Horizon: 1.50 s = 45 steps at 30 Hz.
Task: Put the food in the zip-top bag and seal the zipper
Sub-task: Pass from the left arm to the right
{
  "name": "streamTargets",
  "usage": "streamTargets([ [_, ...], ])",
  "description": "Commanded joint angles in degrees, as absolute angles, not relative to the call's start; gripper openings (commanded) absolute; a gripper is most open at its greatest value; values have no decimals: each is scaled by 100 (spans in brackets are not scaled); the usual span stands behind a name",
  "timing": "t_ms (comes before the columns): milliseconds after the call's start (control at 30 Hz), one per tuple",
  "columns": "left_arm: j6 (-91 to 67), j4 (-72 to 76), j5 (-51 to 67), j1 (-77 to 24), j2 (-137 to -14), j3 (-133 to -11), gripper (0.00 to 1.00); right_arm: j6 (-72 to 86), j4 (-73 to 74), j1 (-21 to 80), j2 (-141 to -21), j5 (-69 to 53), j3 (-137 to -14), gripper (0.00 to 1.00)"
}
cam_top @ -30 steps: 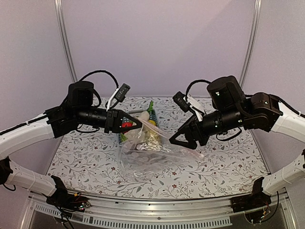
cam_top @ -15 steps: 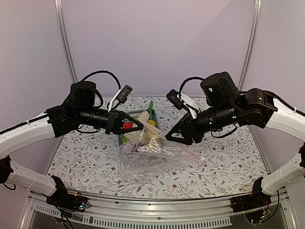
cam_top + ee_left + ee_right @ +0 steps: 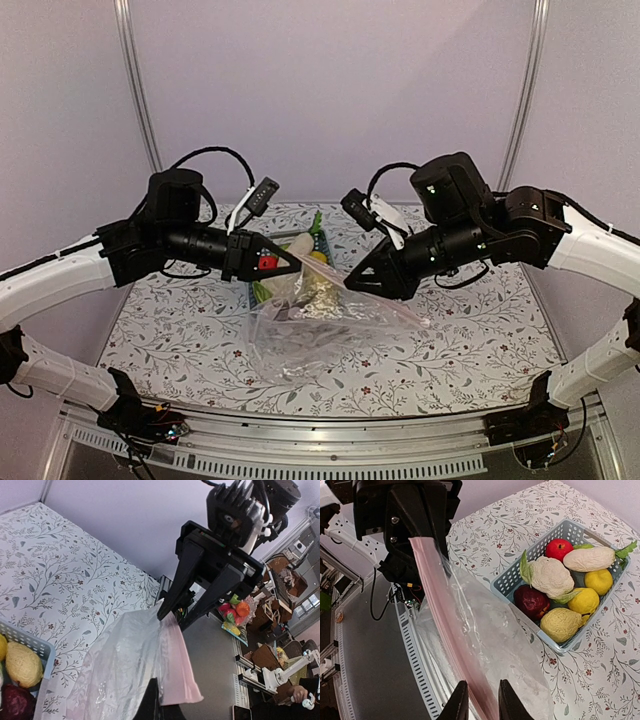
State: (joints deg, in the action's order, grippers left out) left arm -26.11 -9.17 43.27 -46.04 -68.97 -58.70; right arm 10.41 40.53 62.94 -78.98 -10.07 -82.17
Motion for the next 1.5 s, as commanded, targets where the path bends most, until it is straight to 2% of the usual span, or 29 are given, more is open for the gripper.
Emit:
streamTargets([
  [0, -2505, -1035, 4386, -4703, -6962, -6010, 0, 1040, 3890, 6309, -7980, -895, -8238, 18],
  [233, -2491, -1072, 4443, -4711, -6957, -6021, 0, 1054, 3817, 6303, -8007, -792, -8183, 11],
  [367, -2496, -1089, 4355, -4724, -6944, -6028, 0, 1069, 3801, 6310, -7995, -797, -8178, 2],
  [433, -2497, -1087, 4192, -4744, -6944, -6041, 0, 1103, 3799, 6308, -7961, -707, -8161, 0],
  [500, -2484, -1090, 3941, -4754, -6946, -6047, 21, 1149, 3836, 6310, -7855, -460, -8129, 0],
  [533, -2454, -1084, 3771, -4759, -6933, -6036, 46, 1180, 3865, 6300, -7793, -291, -8103, 0],
  [567, -2428, -1079, 3530, -4772, -6922, -6024, 61, 1198, 3924, 6296, -7743, -130, -8085, 0],
  [667, -2390, -1047, 2895, -4781, -6853, -5954, 83, 1268, 4222, 6242, -7483, 548, -8019, 0],
  [733, -2368, -1079, 2342, -4781, -6761, -5929, 89, 1353, 4595, 6183, -7286, 985, -8007, 0],
  [900, -2326, -1125, 1226, -4783, -6409, -5859, 92, 1460, 5572, 5987, -6726, 2147, -8292, 0],
  [1167, -2515, -958, 1234, -4807, -6377, -5771, 91, 1578, 6829, 5963, -6372, 3704, -9102, 0],
  [1333, -2676, -925, 1248, -4870, -6458, -5748, 90, 1571, 6899, 5964, -6404, 3746, -9345, 0],
  [1467, -2895, -763, 1184, -5002, -6519, -5739, 90, 1699, 6201, 5960, -6528, 3219, -8721, 0],
])
